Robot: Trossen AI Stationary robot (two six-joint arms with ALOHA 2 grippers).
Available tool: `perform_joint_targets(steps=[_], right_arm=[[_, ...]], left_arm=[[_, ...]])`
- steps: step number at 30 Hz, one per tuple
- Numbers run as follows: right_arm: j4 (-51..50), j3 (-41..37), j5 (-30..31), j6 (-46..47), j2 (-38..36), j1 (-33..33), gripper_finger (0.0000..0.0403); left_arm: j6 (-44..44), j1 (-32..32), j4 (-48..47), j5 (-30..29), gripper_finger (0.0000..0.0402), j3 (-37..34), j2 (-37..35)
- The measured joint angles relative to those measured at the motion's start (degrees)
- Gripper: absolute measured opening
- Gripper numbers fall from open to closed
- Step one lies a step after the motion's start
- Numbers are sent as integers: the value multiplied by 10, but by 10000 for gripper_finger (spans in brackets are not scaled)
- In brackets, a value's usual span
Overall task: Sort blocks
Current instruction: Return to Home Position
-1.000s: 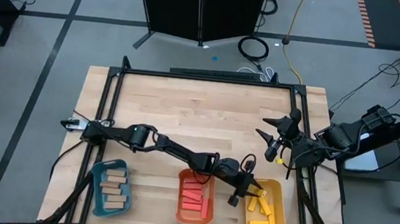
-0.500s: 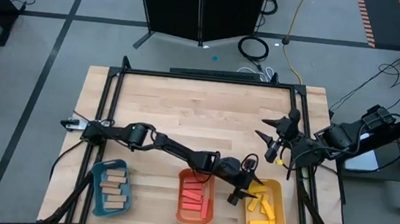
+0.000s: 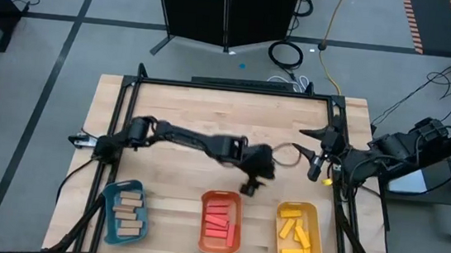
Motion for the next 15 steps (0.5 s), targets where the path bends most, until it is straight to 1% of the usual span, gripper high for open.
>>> perform_joint_targets(steps=[3, 6, 10, 14, 15], right_arm=[[-3, 3, 0, -26, -9, 0, 198], [-19, 3, -1, -36, -19, 0, 198], [-49, 3, -11, -24, -32, 0, 198], [-88, 3, -84, 30, -37, 0, 198], [-98, 3, -103, 50, -36, 1, 198]], left_arm=[[-23, 26, -75, -10, 253, -36, -37], [-51, 38, -123, -51, 253, -91, -91], [-90, 41, -125, -116, 248, -201, -192], [-142, 33, -71, -150, 239, -349, -328], [-161, 28, -40, -157, 238, -391, -366]])
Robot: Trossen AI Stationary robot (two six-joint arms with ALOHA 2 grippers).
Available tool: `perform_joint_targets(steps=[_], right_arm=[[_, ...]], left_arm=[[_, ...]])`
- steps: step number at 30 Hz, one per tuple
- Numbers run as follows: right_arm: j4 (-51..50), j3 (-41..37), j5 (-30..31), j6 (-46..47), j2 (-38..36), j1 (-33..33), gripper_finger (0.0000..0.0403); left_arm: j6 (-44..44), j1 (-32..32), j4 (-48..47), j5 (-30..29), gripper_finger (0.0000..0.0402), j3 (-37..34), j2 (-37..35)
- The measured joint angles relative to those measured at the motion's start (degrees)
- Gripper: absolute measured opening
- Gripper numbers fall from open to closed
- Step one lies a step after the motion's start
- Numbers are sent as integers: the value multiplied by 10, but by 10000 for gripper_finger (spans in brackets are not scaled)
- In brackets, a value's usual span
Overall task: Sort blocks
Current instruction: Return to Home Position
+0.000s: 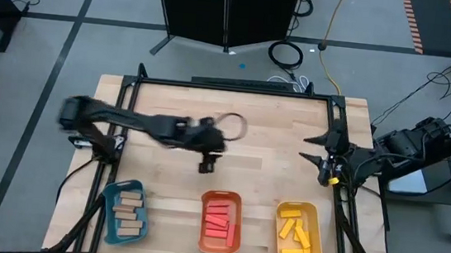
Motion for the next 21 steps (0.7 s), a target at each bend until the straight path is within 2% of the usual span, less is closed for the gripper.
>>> perform_joint_targets(steps=[3, 5, 9, 11, 16, 21], right_arm=[[-7, -18, -58, 56, 1, 6, 198], [2, -45, -74, 84, 2, 18, 198], [73, -128, -74, 121, 0, 51, 198], [140, -175, -73, 119, 0, 65, 199], [342, -282, -47, 62, -2, 75, 199], [446, -357, -28, 15, -47, 65, 199]], left_arm=[[-56, -22, 99, -7, 236, -138, -114], [-93, -42, 192, -10, 235, -231, -186], [-143, -87, 356, -26, 235, -390, -318], [-149, -105, 402, -32, 235, -451, -379], [-145, -118, 426, -35, 235, -526, -518], [-115, -118, 404, -43, 235, -585, -650]])
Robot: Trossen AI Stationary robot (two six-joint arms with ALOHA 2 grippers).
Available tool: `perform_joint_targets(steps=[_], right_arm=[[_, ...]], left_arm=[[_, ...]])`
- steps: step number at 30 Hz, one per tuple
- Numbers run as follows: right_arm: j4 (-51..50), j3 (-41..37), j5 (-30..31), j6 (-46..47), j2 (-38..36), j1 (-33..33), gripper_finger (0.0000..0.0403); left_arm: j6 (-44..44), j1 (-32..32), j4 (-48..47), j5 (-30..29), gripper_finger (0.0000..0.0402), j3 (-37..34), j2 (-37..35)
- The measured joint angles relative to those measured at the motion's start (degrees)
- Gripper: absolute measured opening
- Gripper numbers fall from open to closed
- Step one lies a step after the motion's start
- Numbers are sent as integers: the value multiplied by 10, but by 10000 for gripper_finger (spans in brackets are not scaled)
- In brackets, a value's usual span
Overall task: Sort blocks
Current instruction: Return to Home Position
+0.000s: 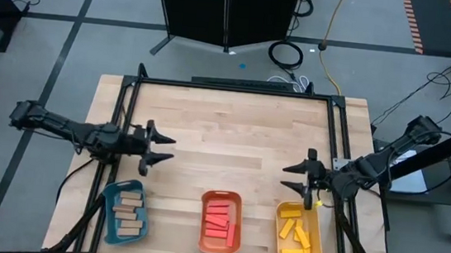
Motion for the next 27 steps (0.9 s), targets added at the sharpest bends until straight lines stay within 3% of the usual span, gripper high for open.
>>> perform_joint_targets(steps=[6, 9, 17, 21, 27], right_arm=[[18, -79, -2, -27, -121, -19, 199], [12, -129, -7, -35, -206, -25, 199], [-17, -180, -144, -93, -420, -73, 199], [-25, -188, -180, -115, -424, -113, 199], [64, -235, -282, -138, -417, -180, 199]], left_arm=[[8, 10, -4, -19, 235, -60, -119], [-3, 26, -49, -44, 235, -65, -163], [10, 66, -78, -1, 235, -63, -242], [13, 87, -111, 13, 235, -63, -253], [13, 116, -125, 37, 235, -65, -259]])
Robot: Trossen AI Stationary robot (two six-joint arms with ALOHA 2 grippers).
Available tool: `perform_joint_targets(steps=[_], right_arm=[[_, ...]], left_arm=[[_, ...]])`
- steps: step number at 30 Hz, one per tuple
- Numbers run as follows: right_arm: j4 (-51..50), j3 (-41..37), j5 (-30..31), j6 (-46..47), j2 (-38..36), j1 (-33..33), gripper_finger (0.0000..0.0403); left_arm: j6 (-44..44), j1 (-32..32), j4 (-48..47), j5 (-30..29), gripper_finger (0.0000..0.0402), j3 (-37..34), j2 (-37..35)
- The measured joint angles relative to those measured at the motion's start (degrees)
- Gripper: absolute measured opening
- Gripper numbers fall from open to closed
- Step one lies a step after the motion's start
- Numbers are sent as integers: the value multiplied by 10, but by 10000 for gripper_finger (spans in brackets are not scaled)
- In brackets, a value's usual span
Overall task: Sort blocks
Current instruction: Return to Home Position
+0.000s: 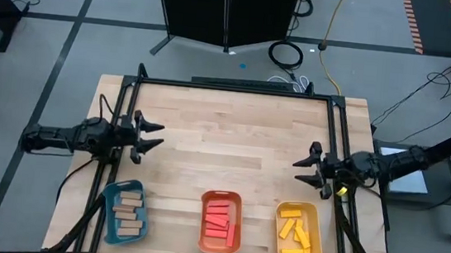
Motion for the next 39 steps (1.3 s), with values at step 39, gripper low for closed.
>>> perform_joint_targets(steps=[39], right_arm=[[44, -43, -110, -132, 62, -104, 199]], left_arm=[[106, 56, 36, 46, 235, -67, 4]])
